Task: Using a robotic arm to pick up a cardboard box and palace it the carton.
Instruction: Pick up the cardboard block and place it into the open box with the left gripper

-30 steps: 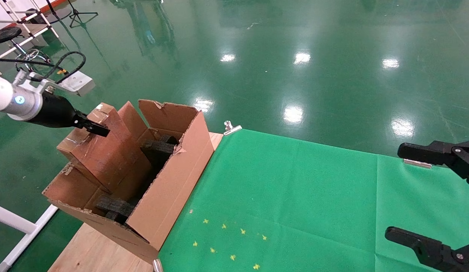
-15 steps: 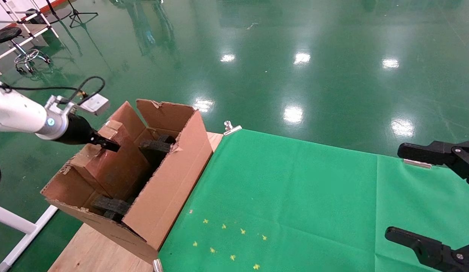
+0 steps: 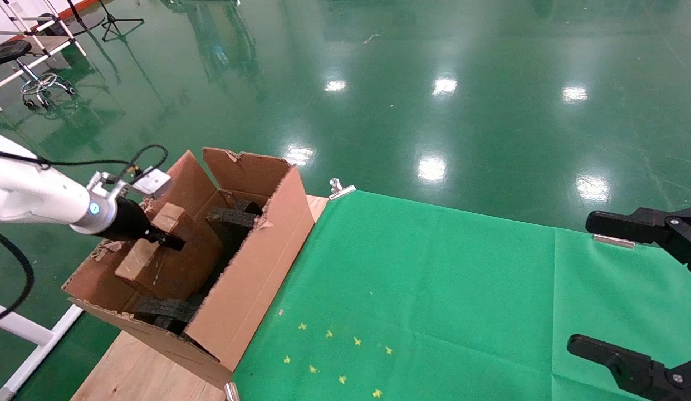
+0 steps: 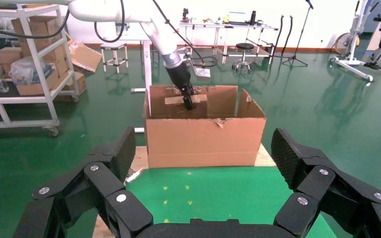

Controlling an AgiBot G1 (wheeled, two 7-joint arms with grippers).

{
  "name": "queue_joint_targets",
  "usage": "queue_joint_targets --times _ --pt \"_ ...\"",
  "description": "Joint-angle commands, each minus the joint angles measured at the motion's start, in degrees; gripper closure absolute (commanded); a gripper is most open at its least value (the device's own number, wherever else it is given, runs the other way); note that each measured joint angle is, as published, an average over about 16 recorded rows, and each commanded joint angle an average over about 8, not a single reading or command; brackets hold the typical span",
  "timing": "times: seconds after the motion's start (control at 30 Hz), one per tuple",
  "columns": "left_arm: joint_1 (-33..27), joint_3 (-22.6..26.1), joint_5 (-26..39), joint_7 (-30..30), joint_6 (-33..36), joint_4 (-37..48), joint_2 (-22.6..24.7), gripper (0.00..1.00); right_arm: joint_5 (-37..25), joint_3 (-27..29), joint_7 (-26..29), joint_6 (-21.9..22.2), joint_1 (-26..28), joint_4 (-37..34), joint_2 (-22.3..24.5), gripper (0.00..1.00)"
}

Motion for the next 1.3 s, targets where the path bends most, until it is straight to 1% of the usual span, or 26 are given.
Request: queue_joint_targets --times 0.03,0.37,0.63,1.3 --pt "0.8 -0.1 -0.2 -0.3 -0.2 0.6 0.4 1.0 0.0 0.0 0.0 0.0 0.0 0.0 0.0 0.0" --pt "4.9 -0.4 -0.6 -1.9 -4.1 1.9 2.6 1.0 0.0 0.0 0.0 0.0 0.0 0.0 0.0 0.0" --pt "5.7 -0.8 -1.1 -2.9 -6.2 2.2 3.1 0.0 0.0 0.0 0.0 0.0 0.0 0.0 0.0 0.0" --pt "5.7 -0.7 -1.0 -2.7 -5.4 2.3 3.0 0.0 0.0 0.0 0.0 0.0 0.0 0.0 0.0 0.0"
